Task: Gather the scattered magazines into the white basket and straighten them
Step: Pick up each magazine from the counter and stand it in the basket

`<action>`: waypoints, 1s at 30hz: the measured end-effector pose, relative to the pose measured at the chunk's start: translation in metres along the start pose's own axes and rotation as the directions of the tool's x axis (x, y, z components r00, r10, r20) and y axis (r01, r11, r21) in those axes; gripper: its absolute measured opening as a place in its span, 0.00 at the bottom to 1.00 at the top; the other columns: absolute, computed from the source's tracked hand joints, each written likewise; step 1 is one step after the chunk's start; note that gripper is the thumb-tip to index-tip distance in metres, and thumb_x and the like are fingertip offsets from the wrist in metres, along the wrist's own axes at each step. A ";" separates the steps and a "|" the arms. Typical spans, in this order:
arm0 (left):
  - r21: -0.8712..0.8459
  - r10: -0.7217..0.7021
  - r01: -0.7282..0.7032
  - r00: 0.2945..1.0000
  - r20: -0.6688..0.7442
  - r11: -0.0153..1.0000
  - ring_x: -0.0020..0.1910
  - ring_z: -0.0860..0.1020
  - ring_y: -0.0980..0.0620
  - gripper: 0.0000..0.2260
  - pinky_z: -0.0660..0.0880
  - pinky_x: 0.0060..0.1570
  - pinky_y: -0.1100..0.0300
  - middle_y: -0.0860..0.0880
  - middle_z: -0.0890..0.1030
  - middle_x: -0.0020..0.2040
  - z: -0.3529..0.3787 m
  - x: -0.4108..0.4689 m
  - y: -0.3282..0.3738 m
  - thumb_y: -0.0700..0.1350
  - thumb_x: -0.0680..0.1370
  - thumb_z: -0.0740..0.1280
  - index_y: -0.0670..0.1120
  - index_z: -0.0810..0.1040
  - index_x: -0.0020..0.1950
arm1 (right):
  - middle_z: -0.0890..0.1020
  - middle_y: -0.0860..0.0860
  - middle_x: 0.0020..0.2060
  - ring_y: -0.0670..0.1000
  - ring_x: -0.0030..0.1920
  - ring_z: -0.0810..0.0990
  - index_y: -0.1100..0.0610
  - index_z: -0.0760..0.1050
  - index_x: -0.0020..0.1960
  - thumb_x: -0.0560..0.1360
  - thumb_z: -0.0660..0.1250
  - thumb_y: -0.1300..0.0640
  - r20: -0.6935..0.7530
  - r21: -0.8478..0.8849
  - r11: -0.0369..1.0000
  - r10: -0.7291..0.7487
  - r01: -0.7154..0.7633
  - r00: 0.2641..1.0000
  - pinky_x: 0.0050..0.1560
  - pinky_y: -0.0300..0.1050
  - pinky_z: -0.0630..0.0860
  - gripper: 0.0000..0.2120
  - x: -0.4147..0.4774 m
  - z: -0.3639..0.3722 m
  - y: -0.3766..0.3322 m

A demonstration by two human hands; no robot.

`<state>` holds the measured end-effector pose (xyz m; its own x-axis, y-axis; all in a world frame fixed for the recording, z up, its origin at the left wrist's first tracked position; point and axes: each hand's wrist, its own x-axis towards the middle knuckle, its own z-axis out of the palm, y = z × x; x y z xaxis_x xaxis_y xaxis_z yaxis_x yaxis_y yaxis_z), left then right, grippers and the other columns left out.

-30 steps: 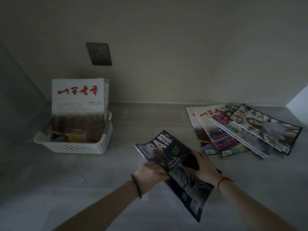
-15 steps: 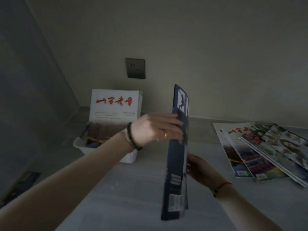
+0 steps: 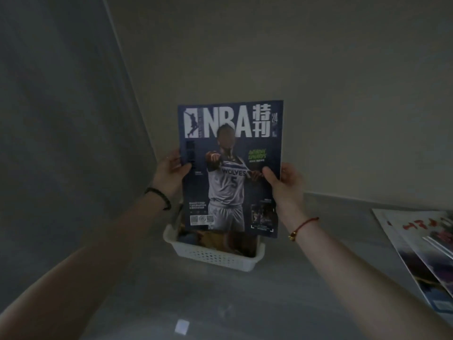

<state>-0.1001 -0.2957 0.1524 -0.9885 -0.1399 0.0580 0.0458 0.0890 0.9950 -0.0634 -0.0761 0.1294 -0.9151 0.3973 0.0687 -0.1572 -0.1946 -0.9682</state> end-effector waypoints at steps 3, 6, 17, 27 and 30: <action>0.047 -0.074 0.075 0.997 -0.020 0.996 0.65 0.70 0.40 0.21 0.68 0.63 0.56 0.37 0.72 0.64 -0.018 0.029 -0.013 0.31 0.75 0.61 0.38 0.65 0.68 | 0.81 0.46 0.39 0.46 0.41 0.80 0.50 0.75 0.41 0.73 0.67 0.65 0.032 -0.068 0.998 0.005 -0.003 0.999 0.47 0.46 0.79 0.10 0.012 0.023 0.016; 0.129 -0.135 0.137 0.991 -0.025 0.982 0.59 0.73 0.41 0.19 0.68 0.59 0.62 0.38 0.76 0.56 -0.024 0.041 -0.030 0.32 0.75 0.62 0.37 0.67 0.66 | 0.81 0.46 0.41 0.44 0.40 0.79 0.48 0.74 0.42 0.75 0.63 0.66 0.023 -0.200 0.978 0.068 -0.062 0.997 0.39 0.39 0.78 0.13 0.018 0.029 0.039; 0.212 -0.294 0.274 0.954 0.068 0.938 0.55 0.74 0.39 0.19 0.68 0.64 0.52 0.37 0.78 0.51 -0.013 0.050 -0.084 0.27 0.73 0.62 0.33 0.67 0.64 | 0.84 0.57 0.45 0.52 0.40 0.78 0.61 0.81 0.47 0.71 0.70 0.60 -0.087 -0.759 0.638 0.104 -0.134 0.991 0.39 0.40 0.70 0.07 0.015 0.001 0.087; 0.551 -0.085 0.088 0.996 -0.030 0.830 0.48 0.76 0.44 0.18 0.71 0.47 0.56 0.38 0.79 0.54 -0.016 0.043 -0.094 0.38 0.71 0.70 0.41 0.74 0.60 | 0.81 0.52 0.43 0.54 0.47 0.80 0.53 0.72 0.45 0.72 0.67 0.48 0.050 -0.926 0.377 0.151 -0.011 0.987 0.48 0.49 0.77 0.09 0.002 -0.014 0.086; 0.599 0.043 -0.034 0.999 -0.001 0.800 0.46 0.76 0.42 0.16 0.73 0.47 0.52 0.40 0.78 0.50 -0.006 0.034 -0.086 0.41 0.73 0.68 0.43 0.72 0.60 | 0.73 0.49 0.42 0.54 0.48 0.78 0.54 0.70 0.47 0.72 0.67 0.51 0.047 -0.906 0.423 0.099 0.001 0.994 0.45 0.43 0.72 0.09 0.003 -0.032 0.079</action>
<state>-0.1371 -0.3142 0.0693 -0.9855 -0.1366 0.1011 -0.0160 0.6665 0.7453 -0.0666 -0.0619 0.0456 -0.9428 0.3330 -0.0162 0.2690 0.7310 -0.6271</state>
